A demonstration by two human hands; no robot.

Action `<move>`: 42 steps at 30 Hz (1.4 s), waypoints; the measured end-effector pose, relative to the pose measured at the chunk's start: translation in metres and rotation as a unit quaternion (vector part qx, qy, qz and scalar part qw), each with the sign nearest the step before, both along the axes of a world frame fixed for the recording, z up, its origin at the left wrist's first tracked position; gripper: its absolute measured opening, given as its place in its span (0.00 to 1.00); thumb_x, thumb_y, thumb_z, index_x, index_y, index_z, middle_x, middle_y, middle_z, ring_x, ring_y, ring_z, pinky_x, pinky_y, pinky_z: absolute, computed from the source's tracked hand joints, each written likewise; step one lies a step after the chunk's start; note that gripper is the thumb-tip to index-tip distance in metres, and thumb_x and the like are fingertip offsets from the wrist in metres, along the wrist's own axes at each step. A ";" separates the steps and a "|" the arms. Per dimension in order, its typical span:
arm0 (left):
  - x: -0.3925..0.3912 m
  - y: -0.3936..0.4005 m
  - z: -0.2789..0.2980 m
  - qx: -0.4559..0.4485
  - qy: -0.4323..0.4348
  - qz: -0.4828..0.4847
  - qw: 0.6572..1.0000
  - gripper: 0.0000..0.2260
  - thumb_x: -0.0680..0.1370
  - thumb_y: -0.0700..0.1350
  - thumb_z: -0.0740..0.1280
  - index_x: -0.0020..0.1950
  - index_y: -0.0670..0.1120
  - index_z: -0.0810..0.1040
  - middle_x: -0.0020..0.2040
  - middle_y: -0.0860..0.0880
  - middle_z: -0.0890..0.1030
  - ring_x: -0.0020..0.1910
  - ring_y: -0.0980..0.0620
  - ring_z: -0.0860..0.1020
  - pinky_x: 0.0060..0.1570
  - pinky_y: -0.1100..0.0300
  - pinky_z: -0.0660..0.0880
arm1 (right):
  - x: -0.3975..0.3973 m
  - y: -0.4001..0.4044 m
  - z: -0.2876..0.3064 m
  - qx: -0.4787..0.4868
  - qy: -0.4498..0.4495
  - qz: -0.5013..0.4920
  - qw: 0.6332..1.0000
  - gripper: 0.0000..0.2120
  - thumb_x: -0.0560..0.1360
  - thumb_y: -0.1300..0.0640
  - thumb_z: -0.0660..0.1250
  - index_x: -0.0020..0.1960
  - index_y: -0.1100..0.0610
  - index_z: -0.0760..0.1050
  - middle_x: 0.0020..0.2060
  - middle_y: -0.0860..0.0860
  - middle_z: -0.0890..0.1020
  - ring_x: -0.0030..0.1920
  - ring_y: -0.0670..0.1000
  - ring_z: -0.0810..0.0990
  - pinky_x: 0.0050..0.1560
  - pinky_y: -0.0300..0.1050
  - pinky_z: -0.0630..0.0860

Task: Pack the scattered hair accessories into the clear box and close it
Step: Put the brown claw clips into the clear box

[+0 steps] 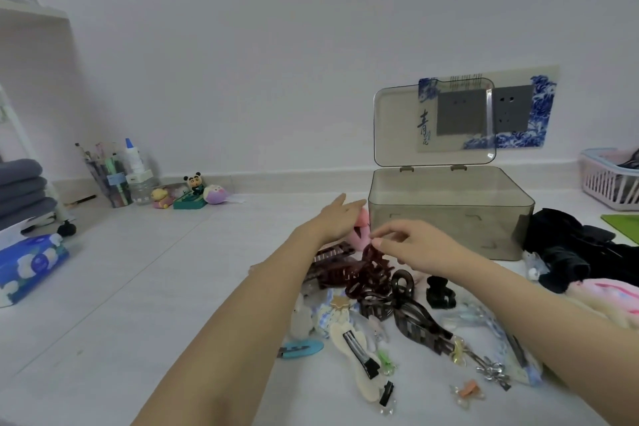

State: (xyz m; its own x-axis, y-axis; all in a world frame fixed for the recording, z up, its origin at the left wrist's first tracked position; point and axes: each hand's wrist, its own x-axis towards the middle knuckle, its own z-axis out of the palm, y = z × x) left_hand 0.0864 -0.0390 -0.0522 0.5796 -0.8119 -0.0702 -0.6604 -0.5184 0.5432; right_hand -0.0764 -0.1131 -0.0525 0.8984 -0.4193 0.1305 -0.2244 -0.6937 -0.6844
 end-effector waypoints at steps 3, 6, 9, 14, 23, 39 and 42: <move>0.009 -0.005 0.000 -0.032 0.047 0.003 0.998 0.20 0.77 0.50 0.50 0.53 0.48 0.80 0.62 0.36 0.76 0.62 0.43 0.75 0.65 0.54 0.67 | 0.006 -0.004 0.002 -0.022 0.026 0.007 0.999 0.13 0.77 0.49 0.62 0.59 0.47 0.77 0.46 0.48 0.79 0.34 0.38 0.71 0.28 0.26 0.64; 0.002 0.007 0.007 -0.027 0.064 -0.049 0.996 0.20 0.74 0.47 0.51 0.48 0.38 0.79 0.49 0.39 0.84 0.41 0.56 0.79 0.48 0.72 0.71 | 0.006 -0.006 0.001 -0.021 0.021 0.004 1.000 0.12 0.77 0.50 0.63 0.58 0.47 0.79 0.49 0.50 0.80 0.42 0.46 0.77 0.35 0.29 0.67; -0.007 0.022 0.004 -0.033 0.038 -0.075 0.996 0.20 0.71 0.50 0.52 0.46 0.43 0.80 0.43 0.44 0.85 0.49 0.45 0.79 0.61 0.56 0.71 | 0.003 -0.004 0.000 -0.013 0.020 -0.004 1.000 0.10 0.76 0.50 0.64 0.55 0.47 0.80 0.49 0.52 0.81 0.49 0.52 0.79 0.45 0.38 0.68; -0.024 0.041 -0.005 -0.054 0.047 -0.042 0.997 0.23 0.74 0.53 0.49 0.60 0.51 0.78 0.63 0.43 0.75 0.62 0.43 0.73 0.64 0.50 0.68 | -0.007 0.005 -0.005 -0.034 0.034 -0.014 0.999 0.10 0.73 0.46 0.67 0.46 0.51 0.80 0.49 0.53 0.83 0.50 0.52 0.80 0.49 0.44 0.74; -0.072 0.063 0.005 -0.086 -0.083 -0.061 0.991 0.18 0.80 0.50 0.50 0.44 0.49 0.78 0.47 0.51 0.78 0.49 0.51 0.76 0.51 0.57 0.71 | -0.042 0.010 0.001 -0.032 0.029 -0.034 0.998 0.10 0.73 0.47 0.67 0.48 0.52 0.81 0.44 0.52 0.85 0.42 0.49 0.83 0.49 0.45 0.77; -0.172 -0.053 0.019 -0.149 -0.152 -0.166 0.963 0.17 0.80 0.47 0.57 0.37 0.39 0.75 0.38 0.40 0.79 0.38 0.42 0.75 0.37 0.54 0.69 | -0.126 -0.127 -0.009 -0.206 0.117 -0.284 0.929 0.21 0.79 0.46 0.52 0.70 0.46 0.65 0.72 0.52 0.65 0.69 0.62 0.63 0.68 0.55 0.59; -0.183 -0.073 0.016 -0.128 -0.129 -0.182 0.966 0.14 0.80 0.47 0.56 0.53 0.44 0.80 0.48 0.46 0.82 0.45 0.46 0.78 0.45 0.53 0.74 | -0.127 -0.147 -0.011 -0.155 0.152 -0.241 0.946 0.22 0.79 0.44 0.48 0.70 0.47 0.65 0.71 0.53 0.66 0.68 0.63 0.66 0.68 0.56 0.61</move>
State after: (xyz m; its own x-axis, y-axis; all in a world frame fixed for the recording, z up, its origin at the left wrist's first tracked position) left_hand -0.0966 -0.1121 -0.0358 0.2238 -0.9368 0.2688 -0.9041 -0.0965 0.4163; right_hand -0.2029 -0.2602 -0.0632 0.6292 -0.7731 0.0803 -0.7193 -0.6183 -0.3167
